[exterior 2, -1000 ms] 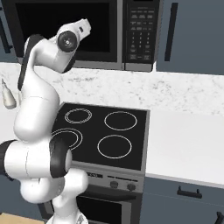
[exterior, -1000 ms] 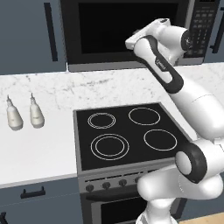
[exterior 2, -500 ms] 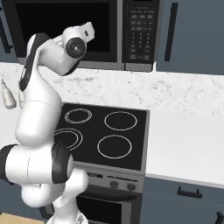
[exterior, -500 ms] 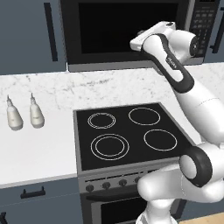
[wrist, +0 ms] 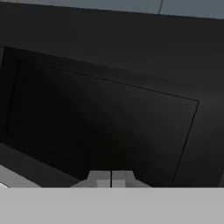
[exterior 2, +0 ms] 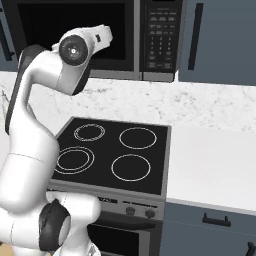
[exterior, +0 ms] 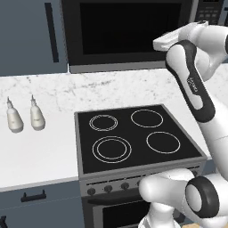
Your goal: Open the microwave, place the bowl with waffle inside the microwave, then close the microwave door and turn it on.
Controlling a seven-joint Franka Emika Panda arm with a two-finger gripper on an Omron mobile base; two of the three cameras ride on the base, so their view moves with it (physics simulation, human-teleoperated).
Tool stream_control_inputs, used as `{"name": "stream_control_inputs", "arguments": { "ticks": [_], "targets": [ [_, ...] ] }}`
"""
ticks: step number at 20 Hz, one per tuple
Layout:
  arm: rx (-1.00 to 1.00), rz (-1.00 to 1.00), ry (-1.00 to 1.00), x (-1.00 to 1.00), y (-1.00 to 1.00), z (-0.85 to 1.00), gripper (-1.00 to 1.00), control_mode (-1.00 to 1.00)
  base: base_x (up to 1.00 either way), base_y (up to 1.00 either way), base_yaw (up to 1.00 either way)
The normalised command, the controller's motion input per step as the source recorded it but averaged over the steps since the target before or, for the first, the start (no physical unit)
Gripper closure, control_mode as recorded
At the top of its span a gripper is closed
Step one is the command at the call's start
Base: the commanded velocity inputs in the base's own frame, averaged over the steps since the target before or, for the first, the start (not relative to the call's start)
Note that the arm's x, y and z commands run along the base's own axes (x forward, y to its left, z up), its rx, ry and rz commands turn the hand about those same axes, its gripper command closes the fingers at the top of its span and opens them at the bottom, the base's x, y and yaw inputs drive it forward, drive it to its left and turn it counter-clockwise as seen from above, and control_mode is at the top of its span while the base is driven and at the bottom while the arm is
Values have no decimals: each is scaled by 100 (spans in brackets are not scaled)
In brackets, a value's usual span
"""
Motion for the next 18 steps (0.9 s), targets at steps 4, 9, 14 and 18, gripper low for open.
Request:
{"name": "stream_control_inputs", "arguments": {
  "ticks": [4, 9, 14, 18],
  "targets": [
    [20, -3, 42, -75, -44, 7, 100, -100, 0, 0, 0],
    [38, -1, 27, -12, -66, 0, 100, -100, 0, 0, 0],
    [46, -3, 28, -2, -77, -11, 100, -100, 0, 0, 0],
    [50, -17, 32, 0, -63, -2, 100, -100, 0, 0, 0]
  ]
}}
